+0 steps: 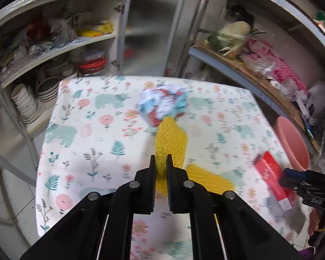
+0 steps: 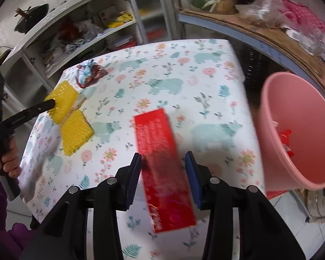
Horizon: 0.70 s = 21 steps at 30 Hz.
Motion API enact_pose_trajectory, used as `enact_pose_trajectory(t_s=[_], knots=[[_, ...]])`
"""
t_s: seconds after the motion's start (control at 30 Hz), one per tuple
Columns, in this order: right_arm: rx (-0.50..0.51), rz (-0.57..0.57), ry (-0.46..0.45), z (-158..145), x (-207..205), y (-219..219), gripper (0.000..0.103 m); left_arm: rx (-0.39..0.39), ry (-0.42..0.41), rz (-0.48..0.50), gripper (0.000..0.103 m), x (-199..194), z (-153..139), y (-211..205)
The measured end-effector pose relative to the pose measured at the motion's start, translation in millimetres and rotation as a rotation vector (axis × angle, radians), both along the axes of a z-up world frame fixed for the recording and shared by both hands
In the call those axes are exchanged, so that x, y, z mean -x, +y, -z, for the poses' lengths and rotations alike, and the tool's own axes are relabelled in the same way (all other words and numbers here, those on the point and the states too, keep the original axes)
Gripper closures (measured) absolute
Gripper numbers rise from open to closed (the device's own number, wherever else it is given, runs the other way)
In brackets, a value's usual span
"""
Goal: Collect trash
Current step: 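Grasp the yellow mesh sponge with the left gripper while the right grasps the red box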
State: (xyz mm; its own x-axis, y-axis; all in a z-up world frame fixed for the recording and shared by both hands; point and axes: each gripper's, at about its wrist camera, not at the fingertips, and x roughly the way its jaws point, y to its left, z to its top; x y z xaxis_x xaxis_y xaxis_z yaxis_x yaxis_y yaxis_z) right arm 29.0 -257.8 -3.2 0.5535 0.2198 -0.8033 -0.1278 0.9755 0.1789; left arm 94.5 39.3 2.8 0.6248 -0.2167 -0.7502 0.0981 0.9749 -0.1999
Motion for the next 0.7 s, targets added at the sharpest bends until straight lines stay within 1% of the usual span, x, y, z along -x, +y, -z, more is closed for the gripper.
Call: enact_pose_trajectory(t_s=[0.1, 0.17, 0.27, 0.37, 0.57, 0.63, 0.7], knots=[[-0.012, 0.011, 0.011, 2, 7, -6, 0.06, 0.012, -0.02, 0.032, 0.095, 6, -8, -14], [-0.021, -0.006, 0.017, 3, 9, -5, 0.06, 0.023, -0.027, 0.054, 0.096, 11, -12, -23], [-0.03, -0.036, 0.0, -3, 12, 1, 0.06, 0.031, -0.028, 0.083, 0.096, 17, -15, -35], [-0.007, -0.045, -0.005, -5, 4, 7, 0.06, 0.032, -0.024, 0.11, 0.096, 22, -17, -44], [0.037, -0.061, 0.026, 5, -18, 20, 0.06, 0.02, -0.003, 0.146, 0.095, 30, -16, -56], [0.025, -0.06, 0.028, 7, -20, 21, 0.06, 0.01, 0.001, 0.149, 0.095, 30, -15, -59], [-0.014, -0.063, 0.036, 9, -20, 17, 0.06, 0.01, 0.005, 0.149, 0.096, 31, -16, -61]])
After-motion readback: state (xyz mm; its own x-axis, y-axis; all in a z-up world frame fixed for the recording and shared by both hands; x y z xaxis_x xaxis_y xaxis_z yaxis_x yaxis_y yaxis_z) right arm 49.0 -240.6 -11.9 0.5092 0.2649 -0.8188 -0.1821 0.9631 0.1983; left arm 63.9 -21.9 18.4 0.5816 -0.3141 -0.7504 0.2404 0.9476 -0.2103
